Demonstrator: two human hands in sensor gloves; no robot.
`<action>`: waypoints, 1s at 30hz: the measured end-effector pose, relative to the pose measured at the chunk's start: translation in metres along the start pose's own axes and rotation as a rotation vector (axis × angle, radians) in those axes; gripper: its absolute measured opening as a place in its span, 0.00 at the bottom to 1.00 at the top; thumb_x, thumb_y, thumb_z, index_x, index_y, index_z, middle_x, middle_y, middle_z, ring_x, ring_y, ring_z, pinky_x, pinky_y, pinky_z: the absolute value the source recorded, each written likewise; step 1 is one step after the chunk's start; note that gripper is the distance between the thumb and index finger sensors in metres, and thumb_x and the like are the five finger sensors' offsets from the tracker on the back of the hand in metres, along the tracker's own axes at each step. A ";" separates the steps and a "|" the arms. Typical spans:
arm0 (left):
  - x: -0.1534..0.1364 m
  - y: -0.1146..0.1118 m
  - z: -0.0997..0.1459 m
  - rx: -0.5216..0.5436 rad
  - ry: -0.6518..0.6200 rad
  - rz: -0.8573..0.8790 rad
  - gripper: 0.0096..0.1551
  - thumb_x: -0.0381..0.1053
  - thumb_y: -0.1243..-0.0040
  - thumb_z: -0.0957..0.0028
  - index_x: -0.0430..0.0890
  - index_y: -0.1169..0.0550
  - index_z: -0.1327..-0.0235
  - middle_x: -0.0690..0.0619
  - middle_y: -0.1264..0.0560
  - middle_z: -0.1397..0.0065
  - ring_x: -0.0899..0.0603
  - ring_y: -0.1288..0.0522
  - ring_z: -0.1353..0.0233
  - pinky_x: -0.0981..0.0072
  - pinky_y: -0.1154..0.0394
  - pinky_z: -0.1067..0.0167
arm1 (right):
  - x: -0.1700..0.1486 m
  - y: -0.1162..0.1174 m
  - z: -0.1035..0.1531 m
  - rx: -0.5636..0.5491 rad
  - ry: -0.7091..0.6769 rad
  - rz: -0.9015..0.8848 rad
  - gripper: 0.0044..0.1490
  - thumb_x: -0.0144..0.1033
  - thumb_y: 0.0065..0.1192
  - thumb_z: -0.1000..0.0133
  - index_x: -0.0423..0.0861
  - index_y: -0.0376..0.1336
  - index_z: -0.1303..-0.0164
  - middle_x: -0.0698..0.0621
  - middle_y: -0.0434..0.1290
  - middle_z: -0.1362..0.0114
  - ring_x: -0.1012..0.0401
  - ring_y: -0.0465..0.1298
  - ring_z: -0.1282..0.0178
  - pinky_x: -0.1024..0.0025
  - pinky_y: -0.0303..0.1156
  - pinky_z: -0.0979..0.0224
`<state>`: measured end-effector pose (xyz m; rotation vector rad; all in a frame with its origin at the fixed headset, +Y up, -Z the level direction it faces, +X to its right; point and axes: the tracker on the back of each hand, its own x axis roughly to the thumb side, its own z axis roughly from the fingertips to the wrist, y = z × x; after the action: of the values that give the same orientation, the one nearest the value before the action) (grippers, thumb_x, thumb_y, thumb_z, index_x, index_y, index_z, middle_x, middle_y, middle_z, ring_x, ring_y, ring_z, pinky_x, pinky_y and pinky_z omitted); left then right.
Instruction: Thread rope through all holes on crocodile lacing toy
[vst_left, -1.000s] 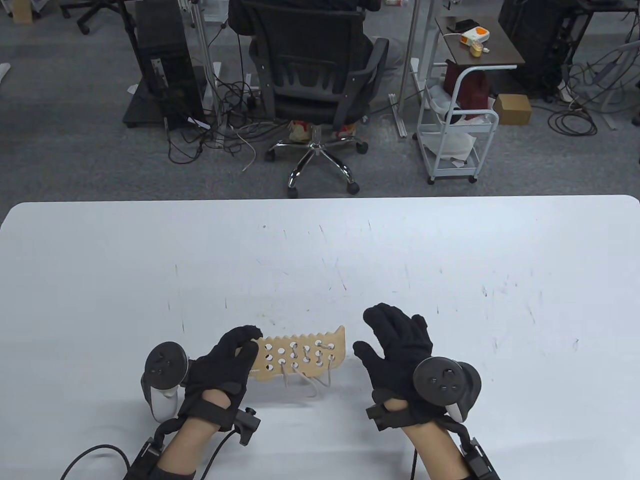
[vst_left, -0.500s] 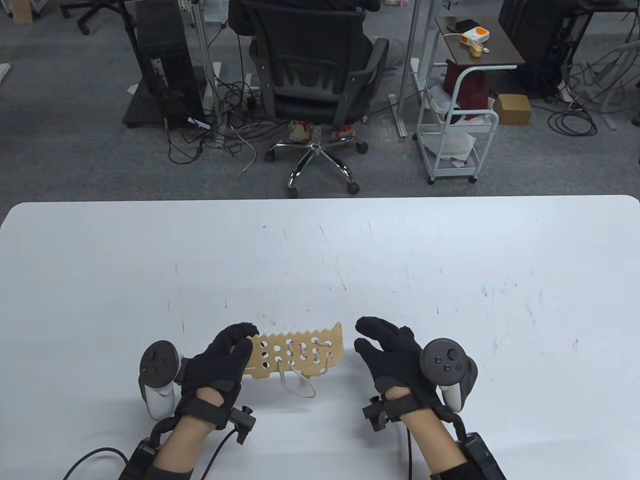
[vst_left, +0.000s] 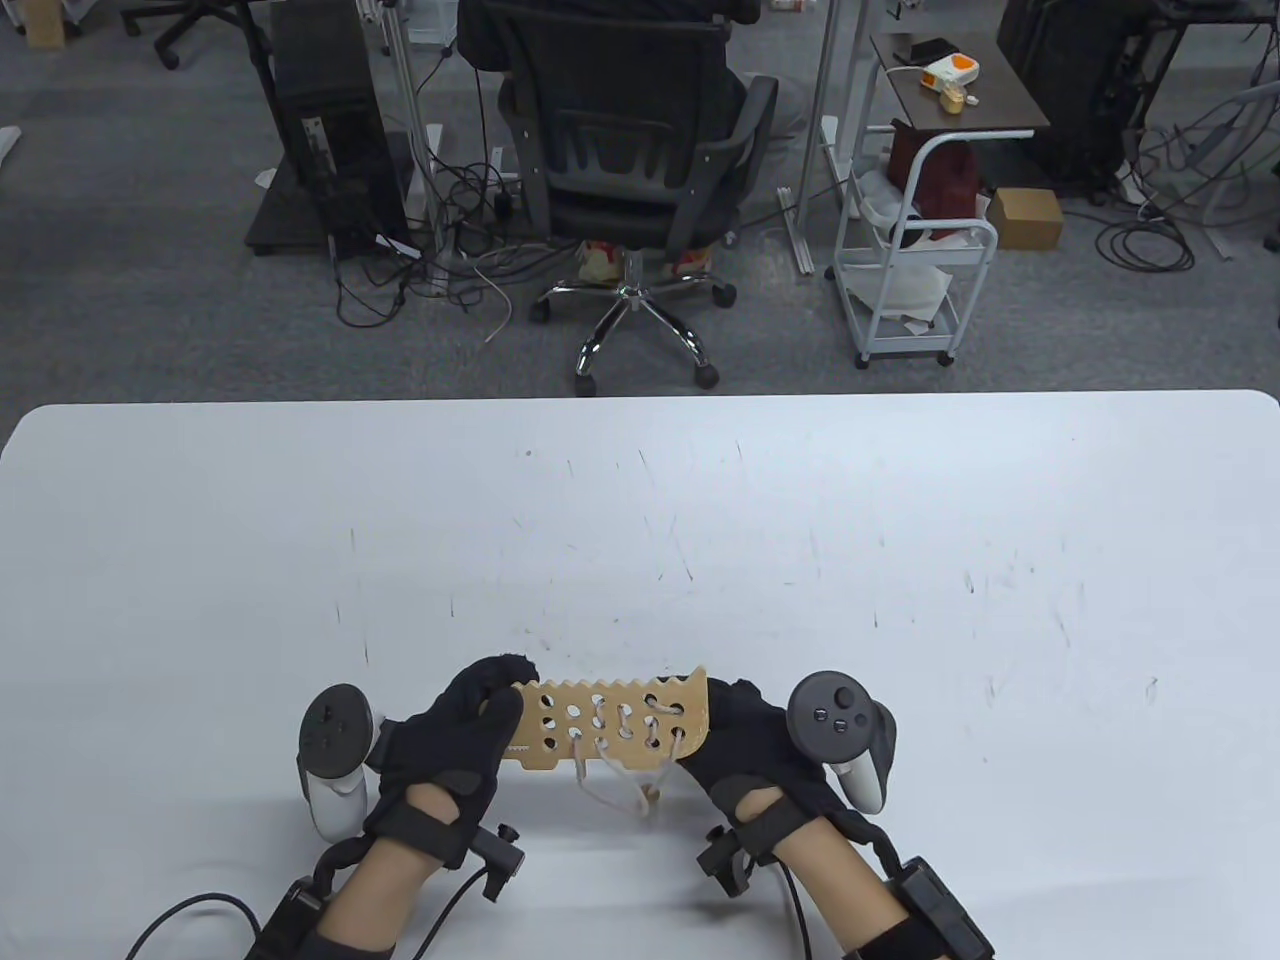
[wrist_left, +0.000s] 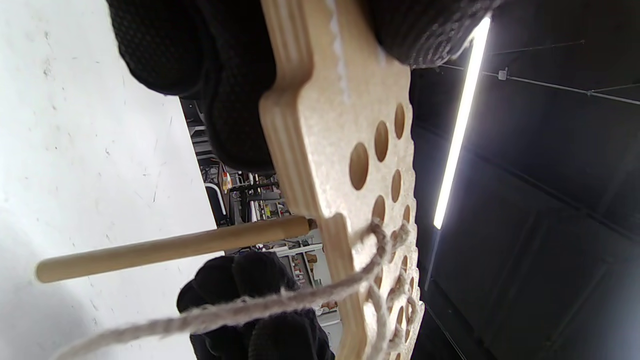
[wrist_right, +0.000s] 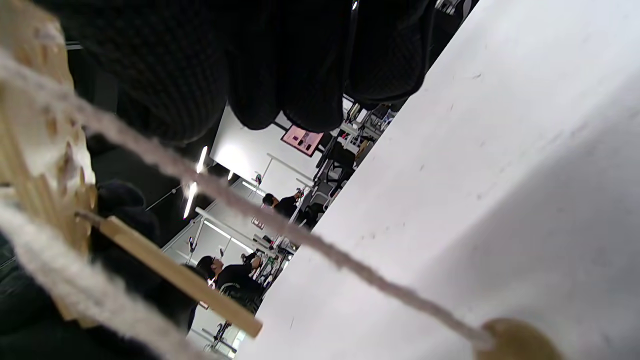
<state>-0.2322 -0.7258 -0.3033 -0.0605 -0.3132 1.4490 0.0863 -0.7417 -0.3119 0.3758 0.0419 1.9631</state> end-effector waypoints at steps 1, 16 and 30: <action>0.000 -0.001 0.000 -0.001 -0.002 0.002 0.29 0.57 0.41 0.52 0.52 0.26 0.37 0.52 0.18 0.45 0.47 0.13 0.52 0.50 0.23 0.38 | 0.001 0.002 0.000 0.017 -0.005 -0.002 0.32 0.44 0.76 0.50 0.47 0.71 0.37 0.45 0.75 0.28 0.41 0.68 0.29 0.32 0.45 0.27; 0.001 -0.017 0.003 -0.049 -0.008 0.060 0.29 0.57 0.42 0.52 0.52 0.26 0.37 0.52 0.18 0.45 0.47 0.13 0.52 0.50 0.23 0.38 | 0.011 0.033 0.004 0.179 -0.079 -0.055 0.33 0.45 0.76 0.51 0.48 0.70 0.35 0.45 0.74 0.27 0.41 0.67 0.28 0.31 0.45 0.27; 0.002 -0.018 0.003 -0.044 0.000 0.080 0.29 0.57 0.42 0.52 0.52 0.26 0.37 0.52 0.18 0.45 0.47 0.13 0.52 0.50 0.23 0.38 | 0.013 0.034 0.005 0.139 -0.112 -0.086 0.24 0.42 0.76 0.50 0.52 0.75 0.44 0.47 0.80 0.36 0.44 0.72 0.32 0.33 0.50 0.27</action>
<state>-0.2159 -0.7268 -0.2958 -0.1098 -0.3461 1.5210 0.0523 -0.7447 -0.2973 0.5660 0.1211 1.8559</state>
